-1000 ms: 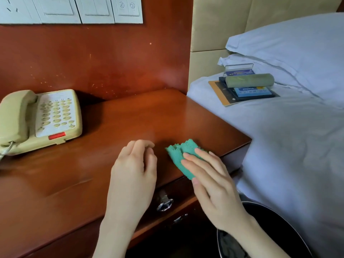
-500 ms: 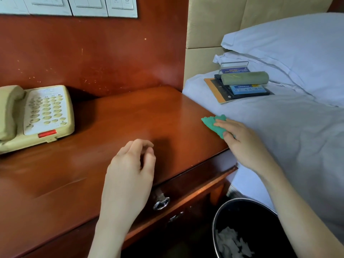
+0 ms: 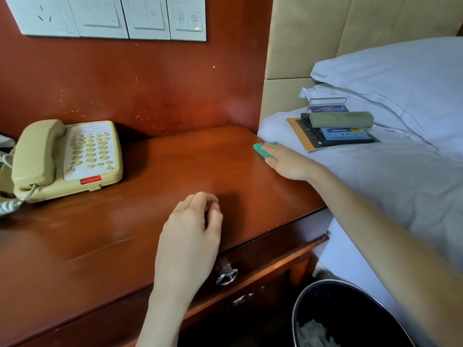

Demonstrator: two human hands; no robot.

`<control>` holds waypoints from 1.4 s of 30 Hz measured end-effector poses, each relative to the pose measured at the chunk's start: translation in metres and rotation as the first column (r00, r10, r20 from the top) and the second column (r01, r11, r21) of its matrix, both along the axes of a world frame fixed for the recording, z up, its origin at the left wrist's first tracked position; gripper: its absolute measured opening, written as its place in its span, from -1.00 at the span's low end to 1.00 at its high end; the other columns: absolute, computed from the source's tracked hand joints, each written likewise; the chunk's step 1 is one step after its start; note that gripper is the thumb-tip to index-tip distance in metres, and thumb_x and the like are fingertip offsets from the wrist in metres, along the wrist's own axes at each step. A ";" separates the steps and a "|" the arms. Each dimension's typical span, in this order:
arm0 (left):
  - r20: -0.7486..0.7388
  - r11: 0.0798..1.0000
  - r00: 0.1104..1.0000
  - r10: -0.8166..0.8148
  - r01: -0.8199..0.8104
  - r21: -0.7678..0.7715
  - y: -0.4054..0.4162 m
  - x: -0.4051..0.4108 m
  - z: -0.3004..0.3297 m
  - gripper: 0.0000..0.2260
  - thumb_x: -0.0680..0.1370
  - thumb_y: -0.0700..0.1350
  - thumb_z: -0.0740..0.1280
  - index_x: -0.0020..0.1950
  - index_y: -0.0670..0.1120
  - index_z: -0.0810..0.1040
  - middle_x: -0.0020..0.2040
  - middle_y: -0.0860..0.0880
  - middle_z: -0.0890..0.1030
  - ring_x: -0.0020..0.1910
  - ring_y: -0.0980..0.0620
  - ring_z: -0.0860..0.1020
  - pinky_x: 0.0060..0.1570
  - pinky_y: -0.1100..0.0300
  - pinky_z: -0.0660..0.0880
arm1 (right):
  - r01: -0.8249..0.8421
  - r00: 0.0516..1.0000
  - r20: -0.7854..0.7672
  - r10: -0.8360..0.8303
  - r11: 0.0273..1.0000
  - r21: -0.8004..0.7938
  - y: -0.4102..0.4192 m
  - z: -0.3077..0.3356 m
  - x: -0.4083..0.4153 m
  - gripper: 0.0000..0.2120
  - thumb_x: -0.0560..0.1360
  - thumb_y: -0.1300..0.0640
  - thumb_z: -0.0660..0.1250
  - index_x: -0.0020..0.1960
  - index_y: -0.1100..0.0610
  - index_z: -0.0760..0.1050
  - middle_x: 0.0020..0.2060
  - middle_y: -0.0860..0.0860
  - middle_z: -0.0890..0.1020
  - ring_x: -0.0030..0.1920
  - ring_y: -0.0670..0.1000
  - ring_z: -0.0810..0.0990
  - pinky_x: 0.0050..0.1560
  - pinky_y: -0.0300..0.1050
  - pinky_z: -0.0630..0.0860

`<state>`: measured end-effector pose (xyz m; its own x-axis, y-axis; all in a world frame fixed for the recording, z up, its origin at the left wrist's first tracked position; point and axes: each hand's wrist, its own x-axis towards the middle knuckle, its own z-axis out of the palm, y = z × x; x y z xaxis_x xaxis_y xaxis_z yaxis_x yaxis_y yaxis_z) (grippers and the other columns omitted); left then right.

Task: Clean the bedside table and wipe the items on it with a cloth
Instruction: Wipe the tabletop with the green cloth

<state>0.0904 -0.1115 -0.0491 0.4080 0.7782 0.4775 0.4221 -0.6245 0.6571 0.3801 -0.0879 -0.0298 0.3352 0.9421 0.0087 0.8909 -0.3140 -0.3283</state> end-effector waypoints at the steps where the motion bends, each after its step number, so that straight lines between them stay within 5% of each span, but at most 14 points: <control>1: 0.001 1.000 1.000 0.005 -0.005 -0.001 0.000 0.000 0.000 -0.89 0.59 -0.09 0.22 0.00 0.03 0.54 -0.14 0.14 0.57 -0.11 0.12 0.53 -0.12 0.16 0.47 | 0.001 1.000 0.015 -0.001 1.000 0.010 -0.001 -0.002 -0.001 -0.53 0.67 0.06 -0.03 0.56 0.00 0.00 0.55 -0.05 0.04 0.54 -0.01 -0.06 0.51 -0.06 -0.10; 9: -0.016 1.000 0.999 0.029 -0.029 0.005 0.000 0.000 -0.001 -0.87 0.58 -0.06 0.20 0.00 0.03 0.55 -0.16 0.14 0.55 -0.16 0.11 0.51 -0.18 0.25 0.37 | -0.070 0.997 0.026 0.066 0.977 0.199 -0.064 -0.014 -0.030 -0.55 0.63 0.10 0.13 0.50 -0.02 0.20 0.50 -0.09 0.20 0.50 -0.15 0.08 0.42 -0.30 -0.06; 17: 0.016 0.999 1.000 -0.011 0.012 -0.051 0.002 -0.003 0.000 -0.87 0.59 -0.10 0.24 0.00 0.01 0.58 -0.15 0.12 0.60 -0.13 0.10 0.56 -0.11 0.21 0.45 | -0.286 0.943 -0.079 0.324 0.908 0.305 -0.120 -0.011 -0.054 -0.58 0.57 0.24 0.25 0.37 -0.09 0.37 0.36 -0.20 0.42 0.42 -0.26 0.24 0.47 -0.18 0.17; 21: 0.024 0.992 0.997 -0.070 0.072 -0.105 0.005 -0.002 0.002 -0.86 0.60 -0.11 0.24 -0.03 0.08 0.58 -0.20 0.14 0.61 -0.18 0.18 0.55 -0.22 0.41 0.40 | -0.362 0.896 -0.160 0.414 0.891 0.275 -0.123 0.002 -0.044 -0.57 0.51 0.29 0.34 0.27 -0.12 0.46 0.28 -0.21 0.50 0.40 -0.26 0.29 0.46 -0.12 0.21; 25: 0.005 0.980 0.986 -0.165 0.165 -0.112 0.006 0.014 0.010 -0.85 0.60 -0.11 0.24 -0.01 0.11 0.57 -0.18 0.12 0.63 -0.17 0.17 0.56 -0.18 0.37 0.43 | -0.421 0.896 -0.070 0.438 0.889 0.181 -0.119 0.022 -0.036 -0.57 0.46 0.21 0.42 0.22 -0.21 0.50 0.25 -0.26 0.51 0.33 -0.30 0.34 0.41 -0.23 0.21; 32: 0.101 0.951 0.949 -0.298 0.305 -0.059 0.012 0.070 0.042 -0.84 0.62 -0.18 0.21 0.05 0.02 0.55 -0.10 0.17 0.65 -0.18 0.38 0.55 -0.25 0.56 0.37 | -0.333 0.918 -0.153 0.365 0.922 0.199 -0.125 0.077 -0.004 -0.75 0.46 0.16 0.43 0.11 -0.05 0.63 -0.04 -0.18 0.69 0.03 -0.25 0.60 0.12 -0.45 0.39; 35: 0.069 0.941 0.943 -0.326 0.331 -0.065 0.019 0.097 0.056 -0.83 0.62 -0.16 0.19 0.04 0.05 0.55 -0.13 0.16 0.66 -0.22 0.21 0.59 -0.31 0.38 0.47 | -0.260 0.947 -0.131 0.295 0.937 0.233 -0.124 0.095 0.023 -0.80 0.47 0.20 0.41 0.01 -0.06 0.63 -0.14 -0.11 0.70 -0.06 -0.19 0.64 0.03 -0.38 0.48; 38: 0.023 0.942 0.945 -0.326 0.327 -0.074 0.030 0.128 0.068 -0.80 0.59 -0.19 0.18 -0.02 0.02 0.57 -0.18 0.08 0.67 -0.16 -0.04 0.63 -0.15 0.10 0.54 | -0.149 0.981 -0.086 0.176 0.954 0.261 -0.121 0.105 0.055 -0.80 0.46 0.20 0.41 -0.05 -0.09 0.63 -0.22 -0.12 0.69 -0.15 -0.17 0.63 -0.06 -0.31 0.50; 42: -0.013 0.944 0.947 -0.322 0.320 -0.080 0.046 0.173 0.078 -0.76 0.56 -0.24 0.15 -0.06 -0.01 0.58 -0.20 0.04 0.68 -0.17 -0.08 0.63 -0.16 0.03 0.54 | 0.001 0.997 -0.068 0.023 0.944 0.330 -0.118 0.108 0.102 -0.83 0.43 0.22 0.40 -0.06 -0.01 0.64 -0.29 -0.07 0.68 -0.18 -0.11 0.61 -0.20 -0.38 0.44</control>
